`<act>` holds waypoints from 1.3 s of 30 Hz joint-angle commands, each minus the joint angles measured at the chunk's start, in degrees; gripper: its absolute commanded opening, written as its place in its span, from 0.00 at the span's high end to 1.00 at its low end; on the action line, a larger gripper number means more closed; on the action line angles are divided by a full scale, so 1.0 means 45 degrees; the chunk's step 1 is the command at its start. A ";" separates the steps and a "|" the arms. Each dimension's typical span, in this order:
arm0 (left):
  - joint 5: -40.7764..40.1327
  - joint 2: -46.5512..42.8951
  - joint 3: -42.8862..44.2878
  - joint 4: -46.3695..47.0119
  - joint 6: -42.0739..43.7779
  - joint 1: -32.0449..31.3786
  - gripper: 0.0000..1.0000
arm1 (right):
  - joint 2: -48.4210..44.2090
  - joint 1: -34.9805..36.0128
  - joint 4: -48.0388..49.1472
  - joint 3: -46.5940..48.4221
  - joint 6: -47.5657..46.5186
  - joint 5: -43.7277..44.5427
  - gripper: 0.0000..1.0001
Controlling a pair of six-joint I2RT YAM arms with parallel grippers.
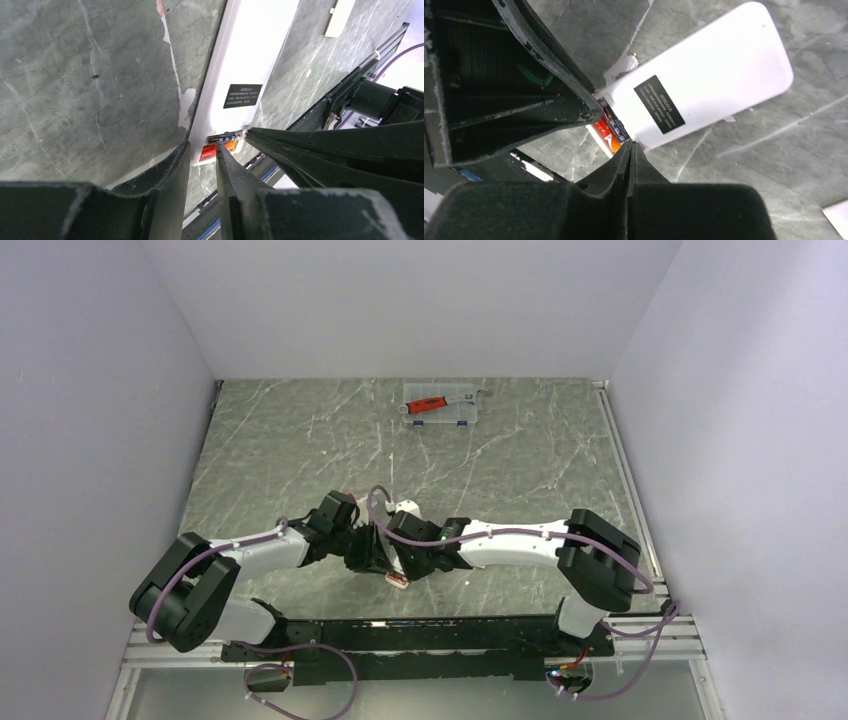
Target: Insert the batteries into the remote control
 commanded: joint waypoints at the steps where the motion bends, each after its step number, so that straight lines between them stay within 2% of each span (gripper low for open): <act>1: 0.0252 -0.0241 -0.0159 0.0462 -0.0174 -0.0061 0.69 | -0.0979 0.0041 -0.0510 0.0153 -0.0080 0.0528 0.97; 9: 0.0362 -0.0253 -0.0232 0.0649 -0.0315 -0.0081 0.69 | -0.1229 0.0036 -0.0359 0.0047 -0.0038 0.0293 0.96; 39: 0.0315 -0.0090 -0.0168 0.0759 -0.0365 -0.0267 0.69 | 0.0165 0.0020 0.0396 -0.0366 -0.0032 -0.0334 0.97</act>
